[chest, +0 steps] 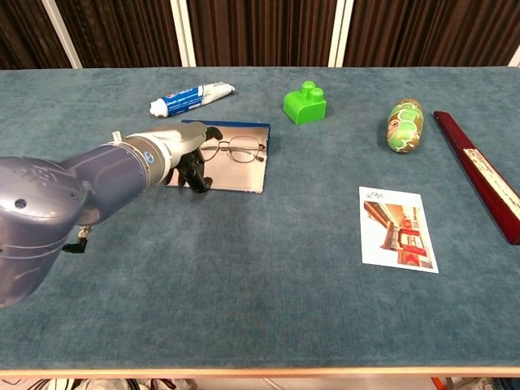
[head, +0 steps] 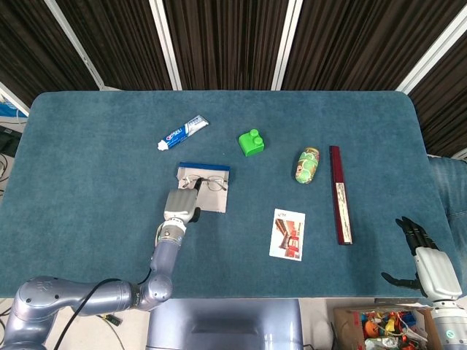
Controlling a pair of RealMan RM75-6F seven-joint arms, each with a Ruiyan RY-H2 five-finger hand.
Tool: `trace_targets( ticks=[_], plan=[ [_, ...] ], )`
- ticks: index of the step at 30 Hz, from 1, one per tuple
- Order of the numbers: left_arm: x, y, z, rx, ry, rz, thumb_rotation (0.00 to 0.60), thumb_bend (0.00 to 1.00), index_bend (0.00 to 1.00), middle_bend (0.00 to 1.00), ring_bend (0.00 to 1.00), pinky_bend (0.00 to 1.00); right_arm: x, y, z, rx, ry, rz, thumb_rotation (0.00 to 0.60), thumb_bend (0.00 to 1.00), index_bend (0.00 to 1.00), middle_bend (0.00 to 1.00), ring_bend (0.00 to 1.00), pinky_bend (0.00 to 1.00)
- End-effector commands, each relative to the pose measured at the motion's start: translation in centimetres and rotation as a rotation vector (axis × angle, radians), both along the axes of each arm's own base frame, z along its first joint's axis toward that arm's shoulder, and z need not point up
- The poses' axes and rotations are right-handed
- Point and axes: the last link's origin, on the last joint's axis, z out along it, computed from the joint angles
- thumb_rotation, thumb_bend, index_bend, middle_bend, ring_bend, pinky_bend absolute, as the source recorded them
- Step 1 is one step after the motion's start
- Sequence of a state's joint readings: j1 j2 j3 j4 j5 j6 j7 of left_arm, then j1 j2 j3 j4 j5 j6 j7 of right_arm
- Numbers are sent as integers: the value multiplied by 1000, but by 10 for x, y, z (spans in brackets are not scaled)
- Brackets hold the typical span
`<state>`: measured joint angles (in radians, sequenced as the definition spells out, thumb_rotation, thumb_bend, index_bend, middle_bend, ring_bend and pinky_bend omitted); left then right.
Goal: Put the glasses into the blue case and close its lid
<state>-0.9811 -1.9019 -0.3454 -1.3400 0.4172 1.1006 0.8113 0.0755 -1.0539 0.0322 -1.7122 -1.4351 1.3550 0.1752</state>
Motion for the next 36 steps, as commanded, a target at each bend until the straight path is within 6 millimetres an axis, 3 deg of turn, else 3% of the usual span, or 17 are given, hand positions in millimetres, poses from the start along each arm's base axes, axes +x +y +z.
trace_targets(
  ticks=[1, 36],
  plan=[
    [0, 0, -1, -5, 4, 0, 600, 467, 0, 627, 626, 695, 0, 0, 0, 0, 0, 0, 600, 130, 15, 0, 33, 178],
    [0, 5, -8, 8, 37, -5, 600, 468, 0, 633, 626, 695, -1, 0, 1, -1, -5, -6, 600, 130, 15, 0, 33, 178]
  ],
)
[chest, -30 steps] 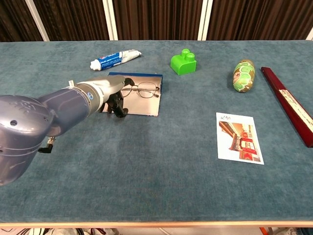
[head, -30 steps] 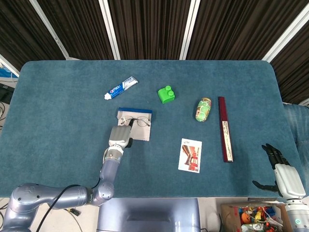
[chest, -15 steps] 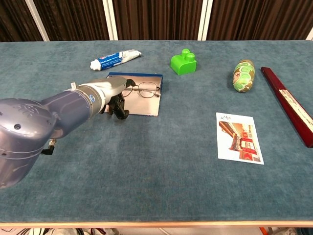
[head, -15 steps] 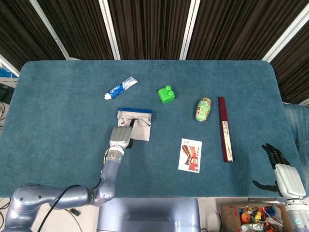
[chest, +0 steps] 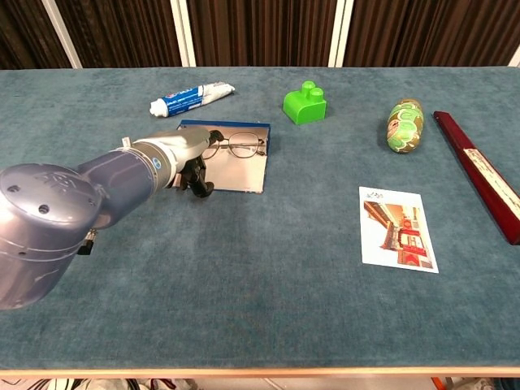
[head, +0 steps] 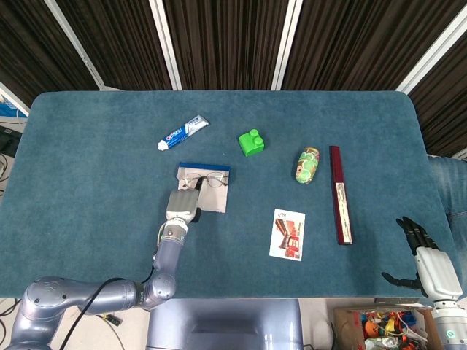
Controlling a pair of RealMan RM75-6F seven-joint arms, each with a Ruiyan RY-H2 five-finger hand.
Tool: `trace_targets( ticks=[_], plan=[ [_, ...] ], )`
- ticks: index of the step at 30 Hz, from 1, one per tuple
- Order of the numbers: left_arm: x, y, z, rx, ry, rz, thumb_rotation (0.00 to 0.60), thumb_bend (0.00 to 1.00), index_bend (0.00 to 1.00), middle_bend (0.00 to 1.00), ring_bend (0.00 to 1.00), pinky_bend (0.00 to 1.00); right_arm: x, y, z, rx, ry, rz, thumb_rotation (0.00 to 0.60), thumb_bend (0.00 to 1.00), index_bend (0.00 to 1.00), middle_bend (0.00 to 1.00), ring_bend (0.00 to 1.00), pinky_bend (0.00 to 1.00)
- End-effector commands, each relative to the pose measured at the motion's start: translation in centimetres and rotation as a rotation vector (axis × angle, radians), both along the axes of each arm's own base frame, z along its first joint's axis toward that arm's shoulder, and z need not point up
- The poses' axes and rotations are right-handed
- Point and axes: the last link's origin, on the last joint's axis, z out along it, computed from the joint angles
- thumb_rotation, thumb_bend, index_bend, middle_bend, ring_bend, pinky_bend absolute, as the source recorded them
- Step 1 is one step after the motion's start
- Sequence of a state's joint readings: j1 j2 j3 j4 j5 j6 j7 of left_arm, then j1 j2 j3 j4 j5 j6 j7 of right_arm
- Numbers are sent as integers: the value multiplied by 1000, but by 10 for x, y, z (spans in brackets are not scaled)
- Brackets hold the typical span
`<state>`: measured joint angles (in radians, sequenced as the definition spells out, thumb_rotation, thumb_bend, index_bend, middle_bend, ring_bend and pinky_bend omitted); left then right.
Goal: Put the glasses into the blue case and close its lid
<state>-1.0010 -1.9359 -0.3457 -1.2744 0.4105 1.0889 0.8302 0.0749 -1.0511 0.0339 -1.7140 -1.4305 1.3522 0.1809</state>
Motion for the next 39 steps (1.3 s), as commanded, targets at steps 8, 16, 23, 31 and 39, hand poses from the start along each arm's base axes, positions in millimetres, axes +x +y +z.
trace_targets(
  ticks=[8, 16, 23, 31, 39],
  plan=[
    [0, 8, 0, 18, 19, 11, 600, 468, 0, 633, 626, 695, 0, 0, 0, 1, -3, -3, 600, 131, 16, 0, 33, 178],
    [1, 15, 0, 38, 38, 18, 600, 468, 0, 635, 626, 695, 0, 0, 0, 2, -5, -5, 600, 131, 16, 0, 33, 177],
    [0, 18, 0, 42, 51, 26, 600, 468, 0, 636, 626, 695, 0, 0, 0, 2, -5, -6, 600, 131, 16, 0, 33, 178],
    [2, 20, -3, 44, 73, 20, 600, 468, 0, 638, 626, 695, 0, 0, 1, 1, -7, -7, 600, 132, 16, 0, 33, 177],
    [6, 17, -3, 59, 89, -14, 600, 468, 0, 638, 626, 695, 0, 0, 1, 2, -8, -6, 600, 132, 16, 0, 33, 177]
  ],
)
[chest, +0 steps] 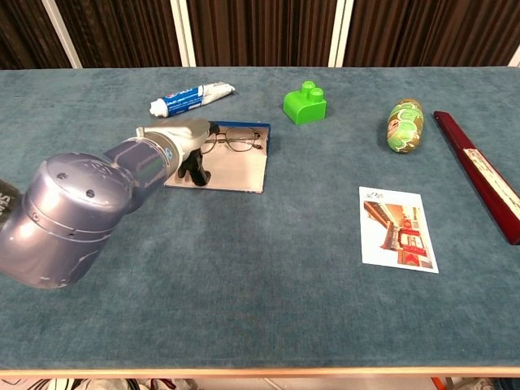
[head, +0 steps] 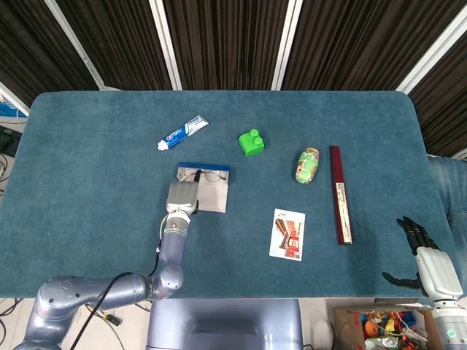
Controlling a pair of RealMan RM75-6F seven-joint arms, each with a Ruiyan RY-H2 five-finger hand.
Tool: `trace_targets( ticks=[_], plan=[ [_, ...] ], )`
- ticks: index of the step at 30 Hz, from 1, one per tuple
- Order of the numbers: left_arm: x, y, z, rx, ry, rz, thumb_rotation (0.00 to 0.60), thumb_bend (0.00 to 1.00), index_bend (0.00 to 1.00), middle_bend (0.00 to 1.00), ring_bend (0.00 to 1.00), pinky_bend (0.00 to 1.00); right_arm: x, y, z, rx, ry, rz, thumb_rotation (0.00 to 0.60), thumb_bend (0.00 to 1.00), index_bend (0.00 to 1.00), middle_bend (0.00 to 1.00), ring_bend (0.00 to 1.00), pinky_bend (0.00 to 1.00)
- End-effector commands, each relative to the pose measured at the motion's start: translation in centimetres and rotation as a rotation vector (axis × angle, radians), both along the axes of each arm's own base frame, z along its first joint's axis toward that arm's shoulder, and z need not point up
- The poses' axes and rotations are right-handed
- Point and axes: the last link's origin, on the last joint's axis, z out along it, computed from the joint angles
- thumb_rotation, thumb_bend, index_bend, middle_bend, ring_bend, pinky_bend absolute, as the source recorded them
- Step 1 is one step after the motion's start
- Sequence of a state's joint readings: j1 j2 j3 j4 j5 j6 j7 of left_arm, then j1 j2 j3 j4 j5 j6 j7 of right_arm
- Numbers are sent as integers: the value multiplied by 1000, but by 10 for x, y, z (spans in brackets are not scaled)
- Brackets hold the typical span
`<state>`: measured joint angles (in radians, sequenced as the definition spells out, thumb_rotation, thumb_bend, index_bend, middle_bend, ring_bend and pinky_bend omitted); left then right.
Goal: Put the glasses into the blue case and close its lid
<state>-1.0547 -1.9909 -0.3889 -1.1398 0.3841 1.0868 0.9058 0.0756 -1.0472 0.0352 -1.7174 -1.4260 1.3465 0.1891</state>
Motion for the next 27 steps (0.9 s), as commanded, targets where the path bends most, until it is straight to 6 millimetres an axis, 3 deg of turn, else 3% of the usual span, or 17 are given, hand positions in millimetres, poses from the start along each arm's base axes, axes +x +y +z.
trace_targets(
  ticks=[1, 14, 27],
  plan=[
    [2, -3, 1, 8, 9, -27, 600, 468, 0, 638, 626, 695, 0, 0, 0, 0, 0, 0, 600, 132, 16, 0, 33, 177],
    [-3, -17, 3, 5, 25, -60, 600, 468, 0, 644, 626, 695, 0, 0, 0, 1, -2, -1, 600, 132, 16, 0, 33, 177],
    [-9, -17, 3, -17, 18, -35, 600, 468, 0, 644, 626, 696, 0, 0, 0, 0, -1, -2, 600, 132, 16, 0, 33, 177]
  ],
)
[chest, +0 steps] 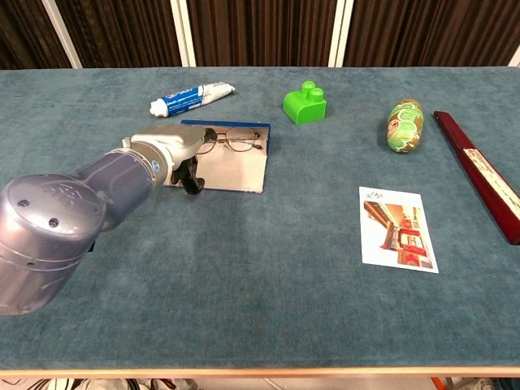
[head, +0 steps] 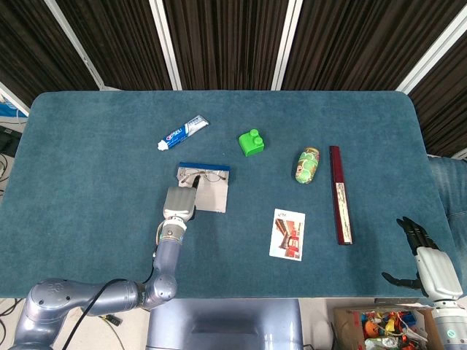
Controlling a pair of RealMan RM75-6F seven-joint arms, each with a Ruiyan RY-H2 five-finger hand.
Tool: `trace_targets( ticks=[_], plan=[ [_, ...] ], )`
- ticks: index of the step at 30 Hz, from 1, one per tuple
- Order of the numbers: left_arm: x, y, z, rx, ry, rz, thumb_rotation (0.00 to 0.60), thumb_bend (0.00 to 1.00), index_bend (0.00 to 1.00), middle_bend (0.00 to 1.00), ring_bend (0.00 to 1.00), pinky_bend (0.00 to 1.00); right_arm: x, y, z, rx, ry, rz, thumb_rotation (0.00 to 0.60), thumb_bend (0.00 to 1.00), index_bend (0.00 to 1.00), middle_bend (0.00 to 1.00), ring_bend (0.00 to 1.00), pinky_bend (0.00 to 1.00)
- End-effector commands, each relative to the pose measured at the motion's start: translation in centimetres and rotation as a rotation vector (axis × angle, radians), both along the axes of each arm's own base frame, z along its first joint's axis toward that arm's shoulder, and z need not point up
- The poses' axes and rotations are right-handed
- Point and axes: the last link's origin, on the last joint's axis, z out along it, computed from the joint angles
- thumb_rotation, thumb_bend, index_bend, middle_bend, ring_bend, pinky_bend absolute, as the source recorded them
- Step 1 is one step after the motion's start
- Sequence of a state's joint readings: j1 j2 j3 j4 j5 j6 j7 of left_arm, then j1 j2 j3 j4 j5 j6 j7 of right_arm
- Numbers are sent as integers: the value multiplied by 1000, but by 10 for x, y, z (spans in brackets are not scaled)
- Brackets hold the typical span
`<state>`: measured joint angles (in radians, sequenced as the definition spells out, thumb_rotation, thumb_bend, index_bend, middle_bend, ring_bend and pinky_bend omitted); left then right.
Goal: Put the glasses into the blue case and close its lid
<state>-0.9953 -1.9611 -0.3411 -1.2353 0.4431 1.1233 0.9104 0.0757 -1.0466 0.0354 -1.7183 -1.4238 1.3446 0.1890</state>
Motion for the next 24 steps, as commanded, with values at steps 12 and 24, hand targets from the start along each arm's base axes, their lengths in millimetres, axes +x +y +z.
trace_targets(
  ticks=[12, 24],
  plan=[
    [4, 5, -2, 2, -15, 22, 600, 468, 0, 645, 626, 695, 0, 0, 0, 0, -2, -2, 600, 131, 16, 0, 33, 177],
    [8, 10, -2, 3, -31, 38, 600, 468, 0, 647, 626, 695, 0, 0, 0, 1, -3, -3, 600, 132, 16, 0, 33, 178]
  ],
)
